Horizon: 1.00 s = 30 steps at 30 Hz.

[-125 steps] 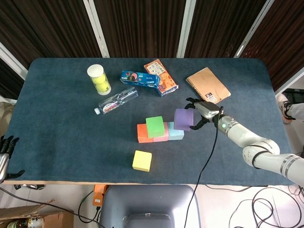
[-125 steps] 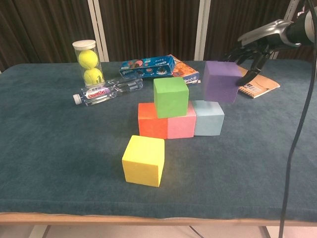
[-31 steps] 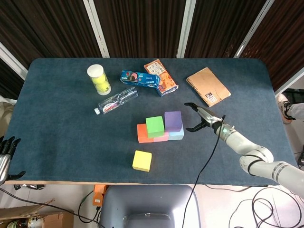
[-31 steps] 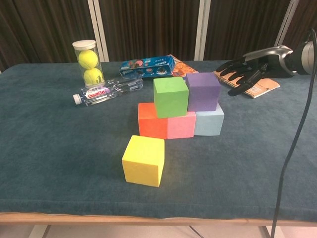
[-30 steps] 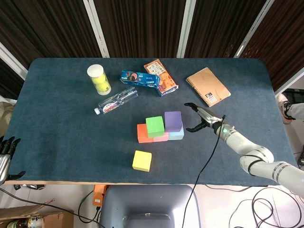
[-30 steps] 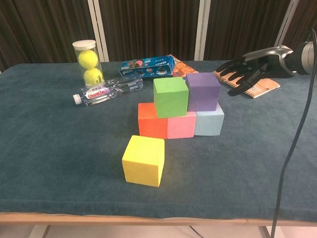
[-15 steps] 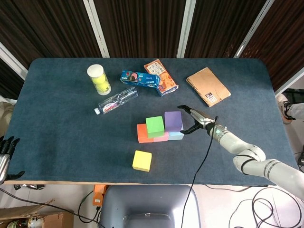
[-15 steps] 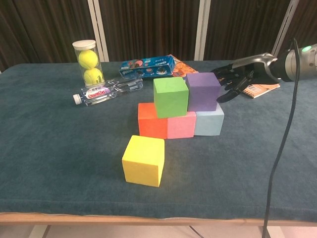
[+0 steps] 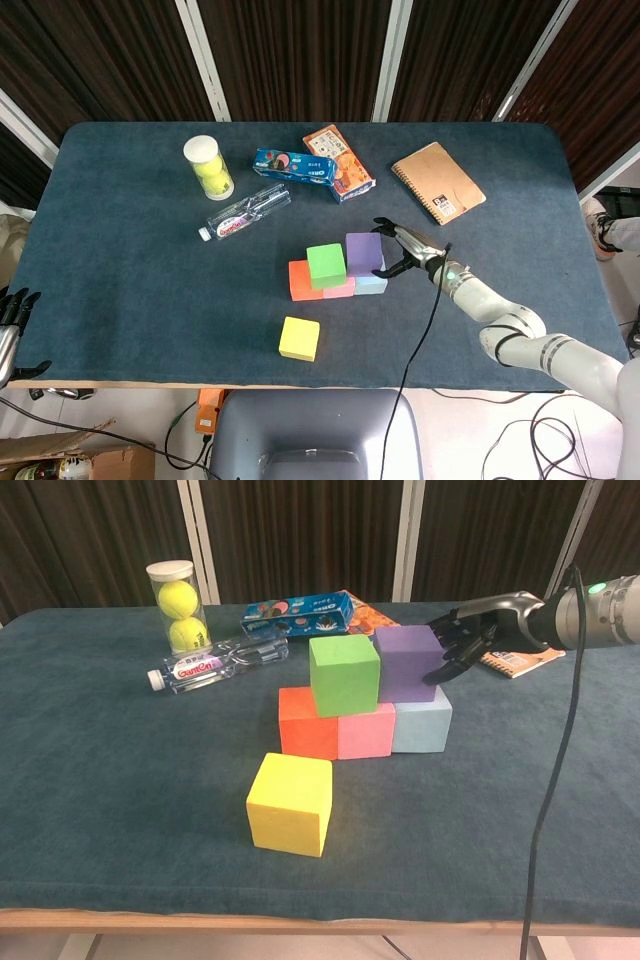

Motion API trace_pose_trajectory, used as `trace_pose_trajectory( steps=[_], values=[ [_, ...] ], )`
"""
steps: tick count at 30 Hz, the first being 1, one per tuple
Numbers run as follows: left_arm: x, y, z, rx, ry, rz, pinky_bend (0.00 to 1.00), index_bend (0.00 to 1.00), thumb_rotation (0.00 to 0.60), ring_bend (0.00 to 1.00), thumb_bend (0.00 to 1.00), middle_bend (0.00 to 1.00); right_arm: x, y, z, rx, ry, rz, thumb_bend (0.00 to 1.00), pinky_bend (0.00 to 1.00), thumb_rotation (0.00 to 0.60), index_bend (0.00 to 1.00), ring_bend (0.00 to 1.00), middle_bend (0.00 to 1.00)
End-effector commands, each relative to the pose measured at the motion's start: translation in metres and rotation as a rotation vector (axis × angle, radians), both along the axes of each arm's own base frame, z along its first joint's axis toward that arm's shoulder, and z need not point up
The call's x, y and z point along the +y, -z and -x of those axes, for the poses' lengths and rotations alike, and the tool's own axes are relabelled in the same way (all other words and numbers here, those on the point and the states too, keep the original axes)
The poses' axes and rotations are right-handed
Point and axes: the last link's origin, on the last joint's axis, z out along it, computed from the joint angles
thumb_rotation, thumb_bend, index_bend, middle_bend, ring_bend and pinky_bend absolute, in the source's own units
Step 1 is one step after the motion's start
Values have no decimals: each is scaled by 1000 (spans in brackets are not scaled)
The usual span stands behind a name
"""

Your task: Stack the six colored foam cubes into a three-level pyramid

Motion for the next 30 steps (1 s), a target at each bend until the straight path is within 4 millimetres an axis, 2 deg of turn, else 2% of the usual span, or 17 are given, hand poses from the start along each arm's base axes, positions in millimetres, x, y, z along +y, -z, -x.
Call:
trace_pose_trajectory(
  steps=[1,4,7,16,23,30],
  values=[
    [0,0,1,0,-2,-1,108,53,583,0,119,0,-1,1,0,0,-2,5,154,0,600,336,0,0],
    [-1,-1,1,-3,-4,-3,109,53,585,0,118,0,-1,-1,0,-10,0,17,159,0,600,380,0,0],
    [-1,-2,2,-3,-6,-5,108,53,582,0,119,0,-1,-4,2,-7,-7,26,220,0,600,413,0,0],
    [-1,0,2,-2,-6,-3,108,53,582,0,118,0,4,-19,3,45,-68,29,313,0,600,447,0,0],
    [0,1,1,2,-5,-1,108,47,583,0,118,0,7,-26,7,42,-82,29,319,0,600,457,0,0],
    [0,1,1,2,-5,-1,108,46,582,0,118,0,10,-24,10,40,-87,6,323,0,600,459,0,0]
  ],
)
